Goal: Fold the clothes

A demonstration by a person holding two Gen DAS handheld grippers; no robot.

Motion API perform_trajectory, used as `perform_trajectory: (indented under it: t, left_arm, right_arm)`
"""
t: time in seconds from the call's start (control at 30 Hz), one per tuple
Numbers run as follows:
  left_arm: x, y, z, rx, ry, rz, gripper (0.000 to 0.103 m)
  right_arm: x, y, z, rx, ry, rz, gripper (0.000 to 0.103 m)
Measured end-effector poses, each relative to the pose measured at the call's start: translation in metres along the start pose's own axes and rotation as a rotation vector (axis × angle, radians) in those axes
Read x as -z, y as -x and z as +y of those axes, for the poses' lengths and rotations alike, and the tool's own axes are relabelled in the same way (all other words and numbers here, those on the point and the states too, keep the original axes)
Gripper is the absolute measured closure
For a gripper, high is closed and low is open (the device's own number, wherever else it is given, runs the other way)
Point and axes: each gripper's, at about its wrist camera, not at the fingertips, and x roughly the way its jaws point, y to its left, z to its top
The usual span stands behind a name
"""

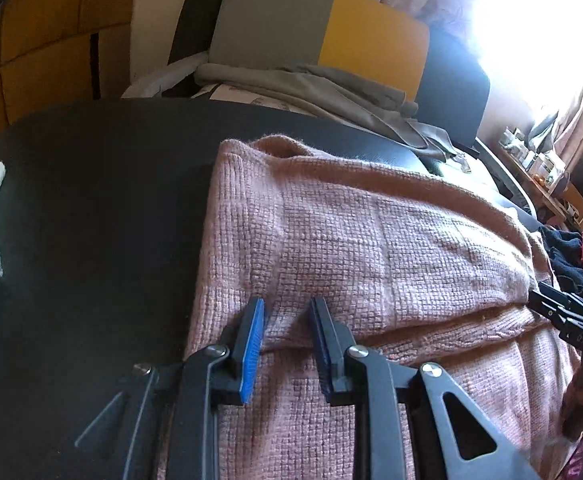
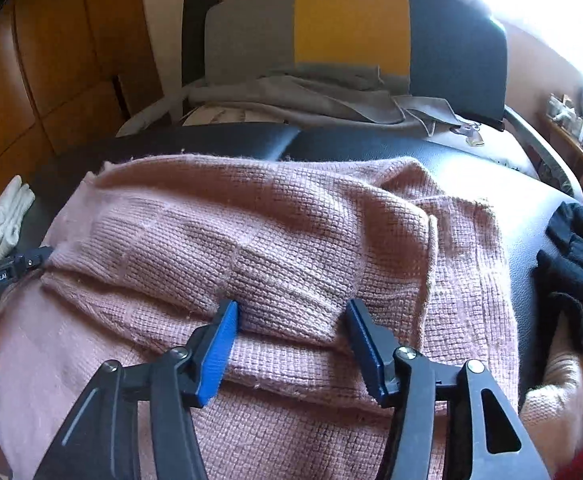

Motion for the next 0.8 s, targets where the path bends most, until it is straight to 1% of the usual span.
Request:
perform_trajectory:
  t: [0.03,0.07,0.1,0.13,0.23,0.27,0.33,0.43,0.5,0.53,0.57,0.6,0.63,0.67,0.73,0.8]
  left_arm:
    - [-0.001,-0.001,0.000,0.001,0.000,-0.002,0.080]
    - [0.000,-0.001,0.001,0.003,0.001,-0.003,0.080]
    - [0.001,0.000,0.002,0.010,0.007,-0.002,0.080]
    - [0.000,0.001,0.004,0.017,0.015,0.000,0.080]
    - [0.001,0.013,0.009,0.031,0.033,0.008,0.080]
    - [0.004,0.024,0.011,0.050,0.031,-0.002,0.080]
    - [0.010,0.047,0.016,0.097,0.020,-0.031,0.080]
    - [0.026,0.082,0.024,0.163,-0.003,-0.062,0.080]
    - [0.041,0.100,0.031,0.188,-0.009,-0.062,0.080]
    - [0.050,0.107,0.035,0.195,-0.008,-0.054,0.080]
    - [0.061,0.112,0.038,0.192,-0.008,-0.038,0.080]
    - [0.071,0.117,0.042,0.185,-0.009,-0.019,0.080]
    - [0.081,0.121,0.044,0.172,-0.008,-0.004,0.080]
    - [0.090,0.126,0.048,0.160,-0.005,0.008,0.080]
    - [0.111,0.137,0.055,0.149,0.000,0.033,0.079]
    - [0.128,0.145,0.064,0.149,0.024,0.057,0.077]
  right_arm:
    - [0.000,0.000,0.001,0.007,0.007,0.000,0.042]
    - [0.001,0.002,0.003,0.015,0.011,0.005,0.039]
    - [0.003,0.004,0.004,0.022,0.014,0.011,0.035]
    - [0.005,0.008,0.005,0.028,0.011,0.023,0.029]
    - [0.027,0.050,-0.001,-0.030,-0.028,-0.012,0.028]
    - [0.039,0.066,-0.007,-0.051,-0.038,-0.024,0.025]
    - [0.069,0.101,-0.023,-0.085,-0.070,-0.038,0.024]
    - [0.119,0.147,-0.063,-0.087,-0.215,-0.031,0.024]
    - [0.151,0.168,-0.089,-0.093,-0.322,-0.026,0.025]
    - [0.167,0.178,-0.102,-0.096,-0.375,-0.024,0.028]
    - [0.181,0.181,-0.112,-0.115,-0.427,-0.013,0.040]
    - [0.195,0.182,-0.122,-0.137,-0.477,0.002,0.047]
    - [0.203,0.182,-0.128,-0.158,-0.508,0.011,0.059]
    - [0.209,0.180,-0.128,-0.174,-0.522,0.014,0.065]
    - [0.216,0.176,-0.126,-0.209,-0.532,0.006,0.066]
    - [0.215,0.168,-0.120,-0.278,-0.538,-0.001,0.066]
